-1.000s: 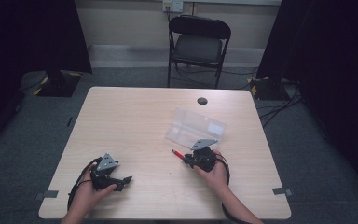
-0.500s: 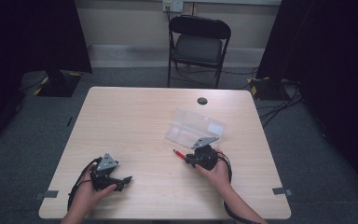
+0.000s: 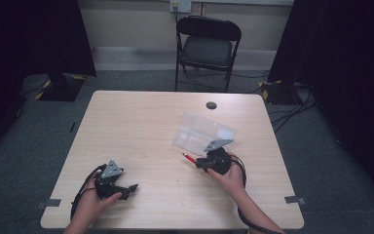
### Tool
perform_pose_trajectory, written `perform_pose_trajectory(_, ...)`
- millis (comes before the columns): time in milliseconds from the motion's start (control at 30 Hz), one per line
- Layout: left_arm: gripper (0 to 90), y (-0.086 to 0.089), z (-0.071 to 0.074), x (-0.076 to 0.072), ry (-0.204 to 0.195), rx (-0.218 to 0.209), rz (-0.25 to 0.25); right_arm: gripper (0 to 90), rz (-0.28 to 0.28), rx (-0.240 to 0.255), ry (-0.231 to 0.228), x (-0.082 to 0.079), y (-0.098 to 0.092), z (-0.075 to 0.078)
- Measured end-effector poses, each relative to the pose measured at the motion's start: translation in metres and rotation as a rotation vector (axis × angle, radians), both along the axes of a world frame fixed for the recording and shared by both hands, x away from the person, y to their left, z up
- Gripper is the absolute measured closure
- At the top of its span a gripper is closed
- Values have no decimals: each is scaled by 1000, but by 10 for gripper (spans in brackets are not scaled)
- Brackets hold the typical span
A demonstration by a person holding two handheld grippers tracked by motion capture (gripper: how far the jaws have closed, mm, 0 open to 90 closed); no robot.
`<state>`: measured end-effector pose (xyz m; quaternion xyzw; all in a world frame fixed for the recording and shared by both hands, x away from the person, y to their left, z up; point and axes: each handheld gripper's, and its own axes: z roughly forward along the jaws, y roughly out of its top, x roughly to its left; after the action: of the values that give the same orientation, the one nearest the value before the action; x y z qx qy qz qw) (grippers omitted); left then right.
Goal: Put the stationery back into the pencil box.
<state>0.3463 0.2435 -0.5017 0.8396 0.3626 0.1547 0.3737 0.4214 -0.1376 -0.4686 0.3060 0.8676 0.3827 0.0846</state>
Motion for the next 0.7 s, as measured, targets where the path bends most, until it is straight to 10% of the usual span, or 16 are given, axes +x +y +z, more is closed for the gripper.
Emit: perform_pose_trajectory(700,151,0,0,0,0,0,0,802,-23,45,-30,15,-13,28)
